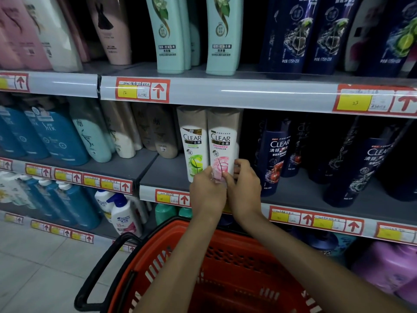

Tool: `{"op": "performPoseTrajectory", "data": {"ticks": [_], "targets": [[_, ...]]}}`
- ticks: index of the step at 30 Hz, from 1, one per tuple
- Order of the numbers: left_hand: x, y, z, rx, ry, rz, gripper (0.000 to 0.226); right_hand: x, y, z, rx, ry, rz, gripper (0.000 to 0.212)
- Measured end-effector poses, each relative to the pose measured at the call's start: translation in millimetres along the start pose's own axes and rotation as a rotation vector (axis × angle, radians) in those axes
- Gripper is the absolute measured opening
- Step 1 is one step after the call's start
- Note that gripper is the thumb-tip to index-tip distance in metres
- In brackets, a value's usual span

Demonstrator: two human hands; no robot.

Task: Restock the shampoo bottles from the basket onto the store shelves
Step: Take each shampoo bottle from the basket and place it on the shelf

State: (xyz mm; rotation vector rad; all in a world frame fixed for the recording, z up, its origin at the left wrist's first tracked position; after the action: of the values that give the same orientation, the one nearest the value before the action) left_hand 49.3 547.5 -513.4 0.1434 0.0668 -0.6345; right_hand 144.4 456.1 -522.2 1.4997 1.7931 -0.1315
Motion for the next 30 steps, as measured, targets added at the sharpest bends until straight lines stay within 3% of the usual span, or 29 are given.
{"op": "performPoseTrajectory", "data": {"ticks": [5, 10, 18, 30], "targets": [[-1, 1, -2, -0.046, 0.034, -0.059, 0.030, -1, -2, 3, 0.018, 0.000, -0.014, 0.037], [-13, 1, -3, -0.082, 0.051, -0.012, 0.041, -4, -4, 6, 0.052, 0.005, -0.039, 0.049], [-13, 4, -7, -0.079, 0.101, -0.146, 0.053, -9, -10, -3, 0.037, 0.047, -0.102, 0.051], [-14, -67, 36, 0.227, 0.436, -0.202, 0.070, -105, -50, 11, -0.076, -0.064, -0.215, 0.056]]}}
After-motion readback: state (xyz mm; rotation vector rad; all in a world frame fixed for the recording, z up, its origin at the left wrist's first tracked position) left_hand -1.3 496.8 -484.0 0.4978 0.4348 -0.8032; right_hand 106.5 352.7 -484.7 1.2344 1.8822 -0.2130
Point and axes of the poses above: each hand's wrist, its own y-axis towards the middle knuckle, its own x-axis out of the palm, z = x × y, the point moved 8 cm from there along y, towards the middle knuckle, and after that the axes turned 11 degrees about -y, right-handed, at the moved point
